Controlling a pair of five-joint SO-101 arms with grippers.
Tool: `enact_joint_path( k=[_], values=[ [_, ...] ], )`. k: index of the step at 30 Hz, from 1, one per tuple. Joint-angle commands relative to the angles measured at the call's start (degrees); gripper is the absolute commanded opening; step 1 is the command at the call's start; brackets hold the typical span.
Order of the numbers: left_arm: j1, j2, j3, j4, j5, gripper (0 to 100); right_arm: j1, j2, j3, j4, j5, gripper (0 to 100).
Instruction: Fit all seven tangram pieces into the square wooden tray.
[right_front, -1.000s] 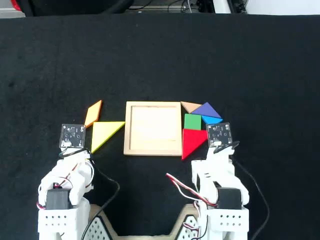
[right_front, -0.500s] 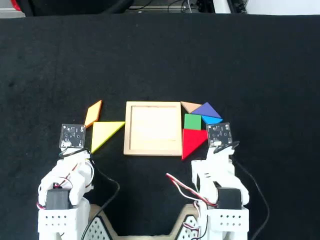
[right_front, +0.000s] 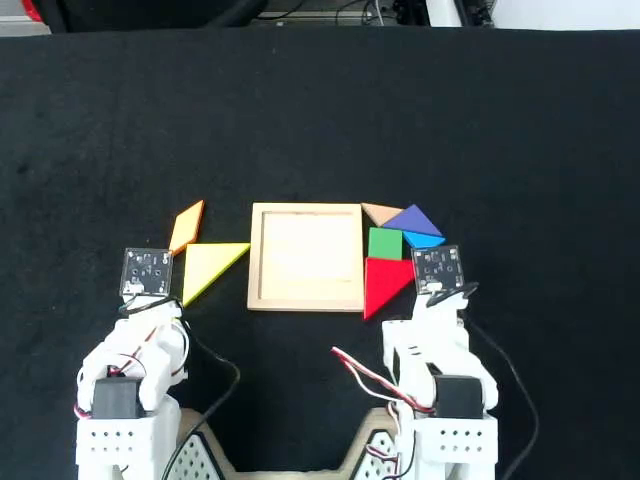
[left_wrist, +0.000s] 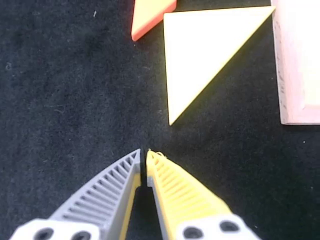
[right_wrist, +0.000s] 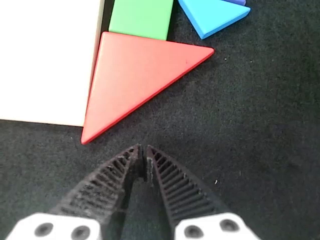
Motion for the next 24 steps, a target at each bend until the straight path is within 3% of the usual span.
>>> enact_joint_path(
  k=[1,10,13,17,24],
  values=[
    [0.48,-0.35,1.19,0.35,0.18,3,-0.62,-2.95,0.04,0.26,-0.62,1.3],
    [3.21,-0.70,-1.01,-0.18,-0.09,3,-0.62,-2.95,0.04,0.26,-0.62,1.3],
    [-0.75,-1.67,-6.46,-0.88,-0.18,3,-0.70,-2.95,0.04,-0.79,-0.35,1.5],
    [-3.91,-1.67,-7.52,-7.12,-0.35,3,-0.26,-2.95,0.04,-10.11,-0.62,1.5],
    [-5.67,-1.67,-8.04,-10.81,-20.13,3,-0.53,-2.95,0.04,-21.36,-0.26,1.5]
  ],
)
